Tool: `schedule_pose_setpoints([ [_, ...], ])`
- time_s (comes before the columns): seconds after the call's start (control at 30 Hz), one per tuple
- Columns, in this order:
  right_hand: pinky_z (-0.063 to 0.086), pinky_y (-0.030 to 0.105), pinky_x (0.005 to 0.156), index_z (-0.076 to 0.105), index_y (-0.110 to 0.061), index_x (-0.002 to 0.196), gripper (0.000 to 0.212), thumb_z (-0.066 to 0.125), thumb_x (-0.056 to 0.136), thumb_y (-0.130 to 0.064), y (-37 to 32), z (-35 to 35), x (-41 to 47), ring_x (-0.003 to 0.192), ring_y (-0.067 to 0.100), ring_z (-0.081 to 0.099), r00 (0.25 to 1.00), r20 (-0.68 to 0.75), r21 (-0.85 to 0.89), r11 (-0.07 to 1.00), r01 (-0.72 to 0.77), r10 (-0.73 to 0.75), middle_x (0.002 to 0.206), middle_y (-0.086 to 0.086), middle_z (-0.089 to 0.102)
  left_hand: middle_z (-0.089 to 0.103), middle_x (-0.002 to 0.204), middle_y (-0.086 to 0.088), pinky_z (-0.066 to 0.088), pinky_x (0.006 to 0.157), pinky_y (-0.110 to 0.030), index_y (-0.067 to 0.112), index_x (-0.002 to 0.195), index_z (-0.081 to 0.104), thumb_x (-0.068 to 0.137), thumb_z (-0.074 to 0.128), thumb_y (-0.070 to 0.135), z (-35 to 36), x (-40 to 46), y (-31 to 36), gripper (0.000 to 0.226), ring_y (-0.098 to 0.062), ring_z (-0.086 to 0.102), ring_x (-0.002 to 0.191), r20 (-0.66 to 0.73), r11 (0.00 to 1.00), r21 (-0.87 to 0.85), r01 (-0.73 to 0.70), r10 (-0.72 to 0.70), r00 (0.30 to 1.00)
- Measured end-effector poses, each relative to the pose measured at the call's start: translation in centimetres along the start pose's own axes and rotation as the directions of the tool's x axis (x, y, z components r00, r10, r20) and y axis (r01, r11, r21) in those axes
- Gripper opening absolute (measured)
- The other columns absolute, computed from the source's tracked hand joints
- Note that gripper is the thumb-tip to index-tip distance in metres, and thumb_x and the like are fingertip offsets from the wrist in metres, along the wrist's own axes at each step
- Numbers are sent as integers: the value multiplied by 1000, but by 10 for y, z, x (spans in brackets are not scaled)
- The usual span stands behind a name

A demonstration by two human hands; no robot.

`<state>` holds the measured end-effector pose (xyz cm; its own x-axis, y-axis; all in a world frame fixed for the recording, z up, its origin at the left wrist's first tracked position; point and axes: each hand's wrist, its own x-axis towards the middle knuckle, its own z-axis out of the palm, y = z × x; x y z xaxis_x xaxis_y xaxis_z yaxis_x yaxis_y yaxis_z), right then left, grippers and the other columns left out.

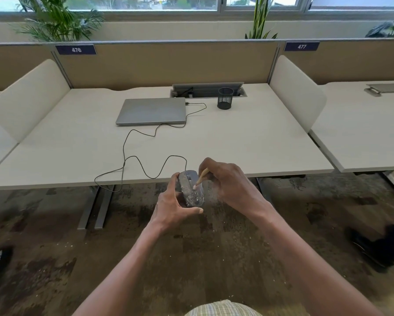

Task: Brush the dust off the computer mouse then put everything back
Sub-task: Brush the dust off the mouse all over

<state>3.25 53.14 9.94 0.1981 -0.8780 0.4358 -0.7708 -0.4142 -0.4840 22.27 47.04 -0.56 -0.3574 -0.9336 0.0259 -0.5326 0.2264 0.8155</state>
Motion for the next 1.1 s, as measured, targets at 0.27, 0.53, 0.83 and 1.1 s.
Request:
schedule_pose_setpoints([
  [0.27, 43, 3, 61, 54, -17, 105, 24, 62, 95, 4, 0, 2, -2, 75, -5, 57, 999, 37, -15, 1000, 10, -10, 92, -4, 71, 76, 115, -4, 56, 91, -27, 34, 155, 16, 48, 90, 63, -1, 1, 2, 134, -7, 72, 93, -9, 1000, -10, -8, 8, 1000],
  [0.53, 51, 19, 51, 56, -14, 108, 17, 66, 96, -13, -4, 7, 5, 61, 8, 63, 966, -208, 108, 985, -133, 154, 83, 1, 71, 74, 119, -12, 57, 98, -45, 32, 158, 14, 54, 95, 54, 1, 0, 6, 134, -22, 72, 98, -41, 1000, 20, -20, 21, 999],
  [0.83, 47, 5, 49, 57, -9, 105, 14, 66, 95, -8, 9, 12, 0, 58, -9, 57, 898, -319, 82, 952, -294, 304, 74, -5, 63, 76, 116, -8, 60, 92, -38, 42, 154, 13, 45, 86, 72, -3, 1, -1, 135, -12, 73, 91, -45, 999, -41, -12, 10, 999],
  [1.1, 58, 18, 55, 57, -10, 112, 20, 67, 95, -13, 11, 16, 4, 63, 11, 68, 878, -322, 141, 935, -326, 354, 79, -2, 66, 72, 112, 3, 53, 74, -7, 40, 154, 17, 45, 86, 71, -4, 6, 1, 132, 6, 71, 78, -36, 995, -77, -56, 53, 998],
])
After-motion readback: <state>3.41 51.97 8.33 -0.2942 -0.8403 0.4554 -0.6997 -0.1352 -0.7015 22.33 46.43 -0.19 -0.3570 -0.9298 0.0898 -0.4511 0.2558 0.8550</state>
